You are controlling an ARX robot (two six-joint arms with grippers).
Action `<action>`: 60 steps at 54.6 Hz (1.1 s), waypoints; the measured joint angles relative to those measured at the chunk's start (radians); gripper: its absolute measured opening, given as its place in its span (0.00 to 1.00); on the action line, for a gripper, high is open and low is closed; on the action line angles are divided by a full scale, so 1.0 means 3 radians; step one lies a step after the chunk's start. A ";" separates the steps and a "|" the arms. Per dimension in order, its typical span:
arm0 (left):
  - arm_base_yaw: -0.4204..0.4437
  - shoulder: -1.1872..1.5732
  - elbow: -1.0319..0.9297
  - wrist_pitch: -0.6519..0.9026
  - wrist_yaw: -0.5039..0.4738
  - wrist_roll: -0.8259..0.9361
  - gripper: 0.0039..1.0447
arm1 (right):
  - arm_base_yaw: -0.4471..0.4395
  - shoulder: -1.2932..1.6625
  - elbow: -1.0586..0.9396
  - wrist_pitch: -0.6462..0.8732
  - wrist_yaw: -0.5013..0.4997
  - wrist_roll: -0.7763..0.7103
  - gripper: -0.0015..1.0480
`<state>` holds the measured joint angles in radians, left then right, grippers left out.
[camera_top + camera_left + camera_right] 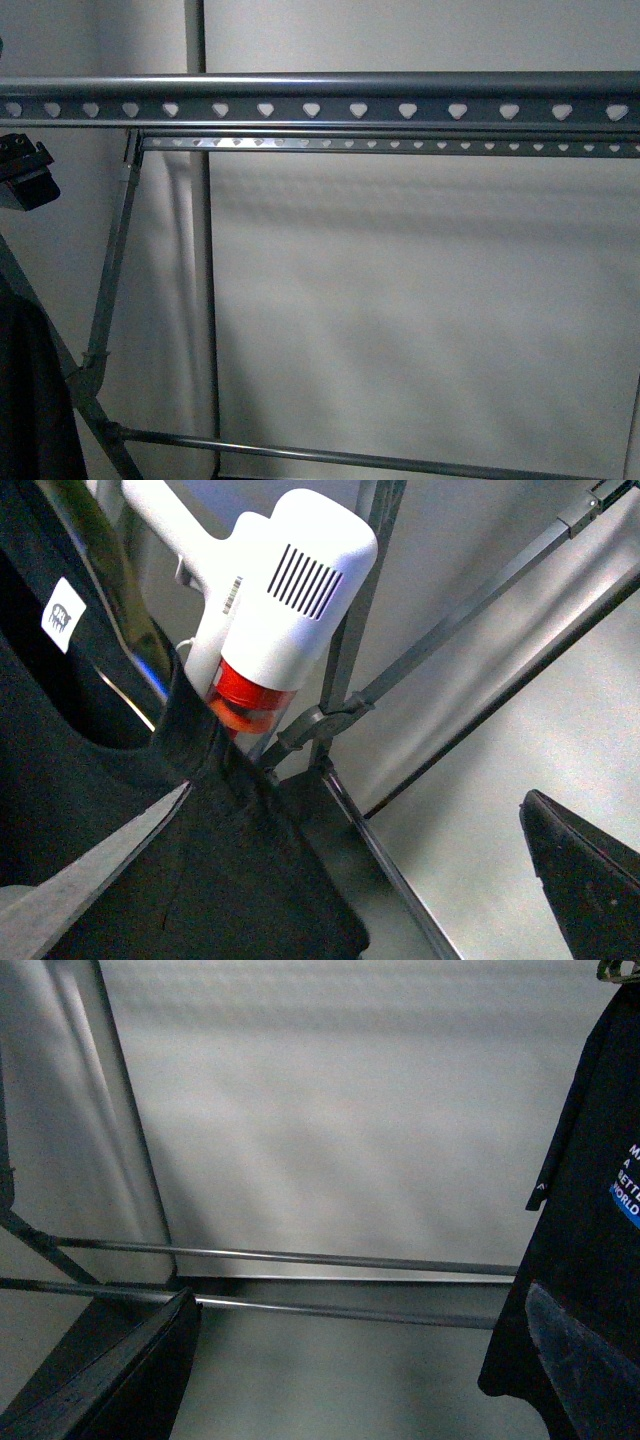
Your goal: Hang clothes on hanger
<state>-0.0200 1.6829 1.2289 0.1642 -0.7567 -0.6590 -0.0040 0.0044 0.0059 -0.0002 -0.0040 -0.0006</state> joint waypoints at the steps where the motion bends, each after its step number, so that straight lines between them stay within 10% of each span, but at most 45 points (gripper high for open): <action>1: -0.0003 0.0000 0.0000 -0.0015 -0.0009 -0.0008 0.94 | 0.0000 0.0000 0.0000 0.0000 0.0000 0.0000 0.93; 28: 0.0139 0.0361 0.0295 -0.0551 -0.0037 -0.0179 0.93 | 0.0000 0.0000 0.0000 0.0000 0.0000 0.0000 0.93; 60: 0.0373 0.1447 0.0623 0.0168 0.0679 -0.0150 0.10 | 0.0001 0.0000 0.0000 0.0000 0.0005 0.0000 0.93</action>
<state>0.0917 2.1170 1.4158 0.2146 -0.5529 -0.7040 -0.0036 0.0044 0.0059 -0.0002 -0.0025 -0.0006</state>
